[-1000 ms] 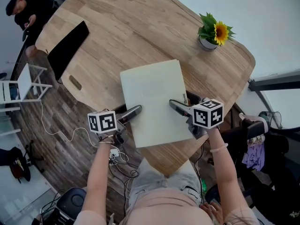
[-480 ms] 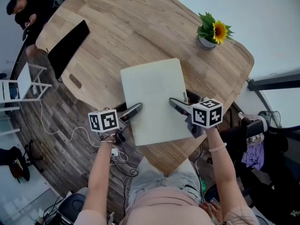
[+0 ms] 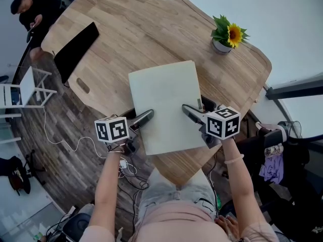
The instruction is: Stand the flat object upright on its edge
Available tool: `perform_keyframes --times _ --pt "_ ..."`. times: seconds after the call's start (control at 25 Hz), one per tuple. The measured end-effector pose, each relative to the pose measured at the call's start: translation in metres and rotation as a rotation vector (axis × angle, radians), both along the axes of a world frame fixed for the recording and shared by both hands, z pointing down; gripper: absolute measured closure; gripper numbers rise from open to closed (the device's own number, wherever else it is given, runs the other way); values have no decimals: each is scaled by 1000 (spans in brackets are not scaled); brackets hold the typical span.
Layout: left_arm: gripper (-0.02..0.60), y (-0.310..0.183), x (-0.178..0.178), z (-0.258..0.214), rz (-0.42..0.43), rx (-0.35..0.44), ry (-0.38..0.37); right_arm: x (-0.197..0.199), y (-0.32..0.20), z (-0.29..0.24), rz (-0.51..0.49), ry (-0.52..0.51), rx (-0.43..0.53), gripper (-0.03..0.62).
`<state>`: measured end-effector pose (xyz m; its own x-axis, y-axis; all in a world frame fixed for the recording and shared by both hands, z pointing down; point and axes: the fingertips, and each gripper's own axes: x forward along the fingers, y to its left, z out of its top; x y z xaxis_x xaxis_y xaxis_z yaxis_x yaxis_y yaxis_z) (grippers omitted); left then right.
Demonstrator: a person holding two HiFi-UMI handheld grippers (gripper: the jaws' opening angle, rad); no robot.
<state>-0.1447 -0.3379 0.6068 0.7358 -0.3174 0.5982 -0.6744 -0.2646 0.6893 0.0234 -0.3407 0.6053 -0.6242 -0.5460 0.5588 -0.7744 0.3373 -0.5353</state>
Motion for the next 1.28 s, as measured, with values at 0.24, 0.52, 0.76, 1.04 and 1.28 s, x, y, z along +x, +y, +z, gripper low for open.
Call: perform_keyframes --times 0.24,0.52,0.76,1.04,1.28 --pt "259 4 1 -12 6 30 -16 0 4 -12 -3 10 38 234" --pt "256 7 2 -26 10 76 -27 -1 7 -29 -18 43 109 235" --pt "256 7 3 -39 12 122 -42 0 8 -43 -23 61 162 237" --pt "255 8 4 -53 14 168 -54 0 9 -57 -28 82 215 238" --pt "255 7 8 -64 14 215 -66 4 11 -66 -16 86 251 240"
